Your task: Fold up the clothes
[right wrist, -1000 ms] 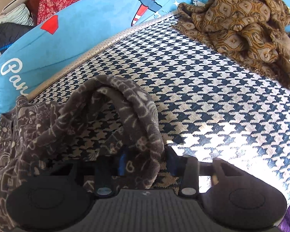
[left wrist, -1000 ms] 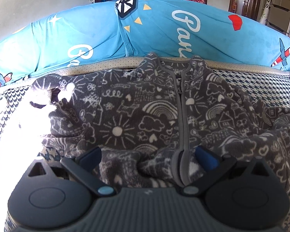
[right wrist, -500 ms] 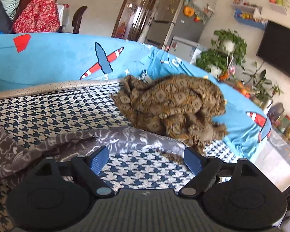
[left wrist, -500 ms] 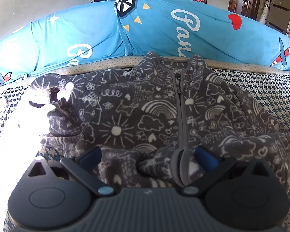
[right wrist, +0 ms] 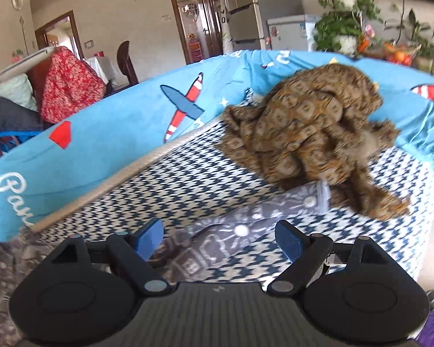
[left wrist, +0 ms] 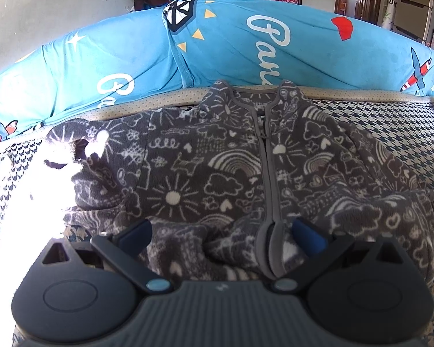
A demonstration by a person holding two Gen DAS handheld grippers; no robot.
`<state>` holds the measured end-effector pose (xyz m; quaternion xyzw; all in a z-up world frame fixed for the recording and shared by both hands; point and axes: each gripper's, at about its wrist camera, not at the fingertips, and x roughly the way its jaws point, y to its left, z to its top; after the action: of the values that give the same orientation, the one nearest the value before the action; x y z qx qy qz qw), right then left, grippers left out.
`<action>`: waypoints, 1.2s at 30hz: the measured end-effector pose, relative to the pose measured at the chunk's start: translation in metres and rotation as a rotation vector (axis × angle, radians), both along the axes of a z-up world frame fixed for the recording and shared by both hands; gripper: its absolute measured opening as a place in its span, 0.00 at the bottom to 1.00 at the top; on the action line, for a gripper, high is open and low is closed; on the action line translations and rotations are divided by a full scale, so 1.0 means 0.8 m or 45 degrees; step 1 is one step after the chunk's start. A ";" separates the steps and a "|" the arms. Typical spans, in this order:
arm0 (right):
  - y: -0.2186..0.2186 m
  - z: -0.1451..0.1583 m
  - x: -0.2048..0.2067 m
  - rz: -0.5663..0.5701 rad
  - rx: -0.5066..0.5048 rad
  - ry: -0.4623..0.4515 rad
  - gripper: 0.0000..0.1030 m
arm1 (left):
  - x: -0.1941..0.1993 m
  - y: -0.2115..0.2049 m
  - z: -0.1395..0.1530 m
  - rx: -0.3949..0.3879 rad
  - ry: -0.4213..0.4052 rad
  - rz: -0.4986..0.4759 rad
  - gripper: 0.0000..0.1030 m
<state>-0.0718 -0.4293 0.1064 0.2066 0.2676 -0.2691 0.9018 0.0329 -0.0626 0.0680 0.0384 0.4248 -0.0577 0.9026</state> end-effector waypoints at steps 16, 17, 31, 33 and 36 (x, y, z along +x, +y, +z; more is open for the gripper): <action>-0.011 -0.060 0.076 0.034 0.330 0.033 0.57 | 0.006 0.004 -0.006 -0.059 0.043 0.021 1.00; -0.010 -0.062 0.079 0.033 0.332 0.040 0.57 | 0.006 0.004 -0.006 -0.060 0.043 0.021 1.00; 0.003 -0.069 0.104 0.043 0.266 0.036 0.42 | 0.006 0.005 -0.006 -0.067 0.044 0.027 1.00; 0.005 -0.074 0.108 0.047 0.276 0.053 0.38 | 0.006 0.005 -0.006 -0.068 0.043 0.024 1.00; 0.006 -0.083 0.116 0.041 0.259 0.099 0.30 | 0.006 0.006 -0.007 -0.073 0.045 0.022 1.00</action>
<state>0.0208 -0.4244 0.0404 0.2823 0.3317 -0.2340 0.8692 0.0381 -0.0582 0.0627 0.0077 0.4392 -0.0628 0.8962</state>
